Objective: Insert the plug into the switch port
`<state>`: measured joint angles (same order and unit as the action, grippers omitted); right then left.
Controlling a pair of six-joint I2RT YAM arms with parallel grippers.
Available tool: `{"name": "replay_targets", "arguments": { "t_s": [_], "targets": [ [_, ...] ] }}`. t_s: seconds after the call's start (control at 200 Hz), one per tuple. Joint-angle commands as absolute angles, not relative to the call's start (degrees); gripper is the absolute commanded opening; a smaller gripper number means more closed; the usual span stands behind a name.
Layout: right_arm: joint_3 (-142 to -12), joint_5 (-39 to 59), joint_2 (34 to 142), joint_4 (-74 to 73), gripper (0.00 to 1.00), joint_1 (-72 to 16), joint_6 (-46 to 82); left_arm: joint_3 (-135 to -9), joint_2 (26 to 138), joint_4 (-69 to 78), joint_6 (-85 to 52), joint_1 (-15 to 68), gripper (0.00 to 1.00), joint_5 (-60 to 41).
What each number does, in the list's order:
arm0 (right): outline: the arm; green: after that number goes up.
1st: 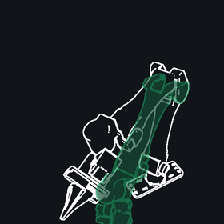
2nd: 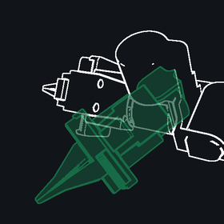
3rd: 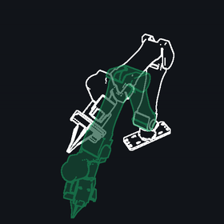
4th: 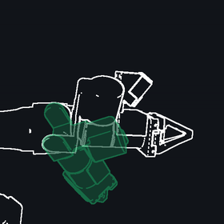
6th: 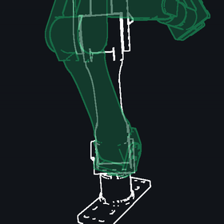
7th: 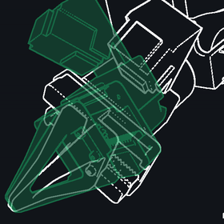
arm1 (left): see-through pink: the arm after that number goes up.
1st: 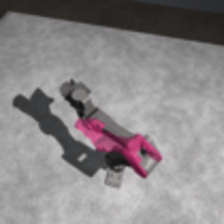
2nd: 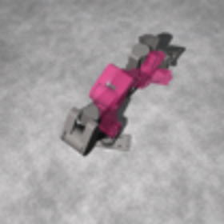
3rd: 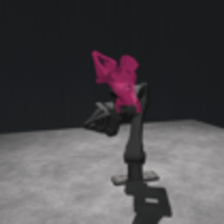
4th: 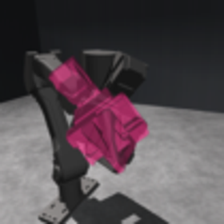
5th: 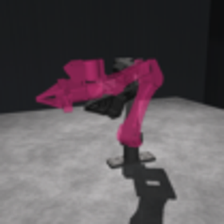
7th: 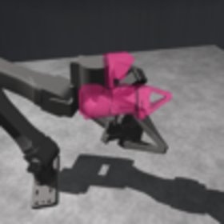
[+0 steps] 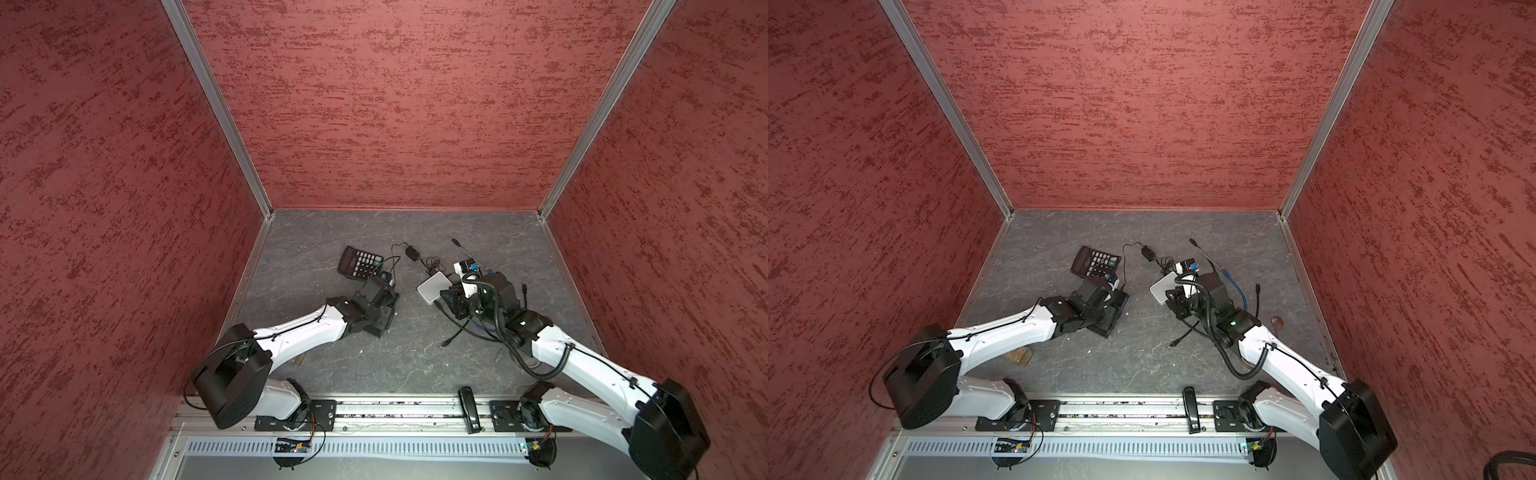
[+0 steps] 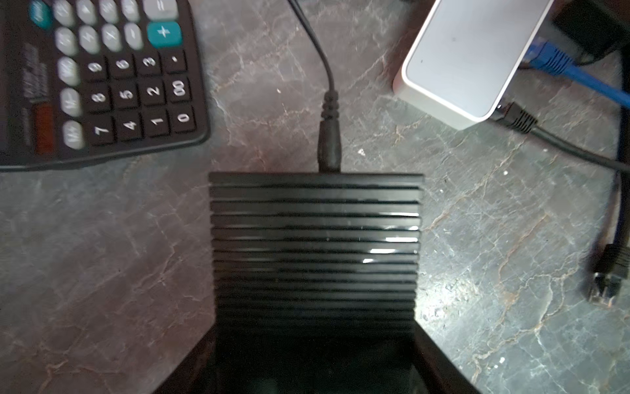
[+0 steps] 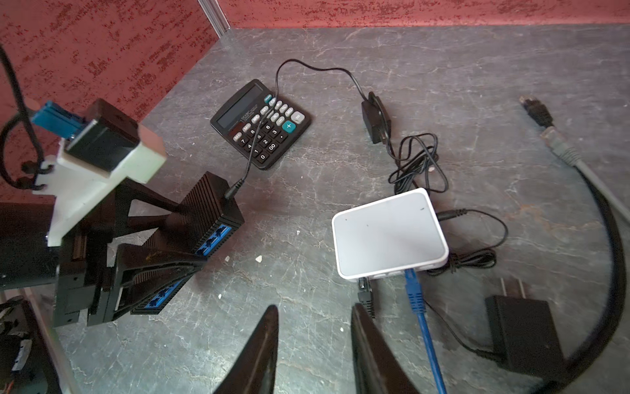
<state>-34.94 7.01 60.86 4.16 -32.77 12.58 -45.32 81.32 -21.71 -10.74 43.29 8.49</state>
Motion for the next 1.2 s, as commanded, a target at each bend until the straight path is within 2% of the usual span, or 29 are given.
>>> {"name": "replay_targets", "arguments": {
  "t_s": [0.0,0.331,0.586,0.681,0.741,0.877,1.037,1.127,1.197],
  "targets": [
    [-35.42,5.26,60.12,4.95,0.36,-32.3,10.85,-48.01,83.99,-24.24,-11.69,43.12,0.35,6.51],
    [-33.86,7.25,60.56,2.91,0.35,-32.15,8.39,-52.71,92.13,-29.2,-12.29,43.07,0.36,6.58],
    [-33.92,8.13,59.85,2.02,0.36,-32.07,6.68,-54.35,96.58,-30.68,-12.74,43.53,0.43,7.84],
    [-33.9,8.55,59.86,1.94,0.36,-32.08,6.5,-54.5,97.93,-30.39,-13.17,43.59,0.48,7.73],
    [-33.84,8.61,59.91,1.93,0.36,-32.08,6.34,-54.65,98.73,-30.23,-13.35,43.69,0.55,7.86],
    [-33.92,8.59,59.9,2.24,0.36,-32.12,5.56,-54.75,99.76,-29.98,-13.8,43.73,0.61,8.43],
    [-34.01,8.83,59.2,2.98,0.36,-32.08,2.61,-54.02,98.24,-29.47,-13.83,43.73,0.79,9.32],
    [-34.1,9.24,58.56,3.16,0.36,-32.07,0.96,-53.27,96.77,-28.23,-13.79,43.68,0.82,10.17],
    [-34.1,11.04,58.12,3.24,0.36,-32.12,-1.05,-52.96,95.7,-27.21,-13.45,43.68,0.89,10.16]
  ]
}}
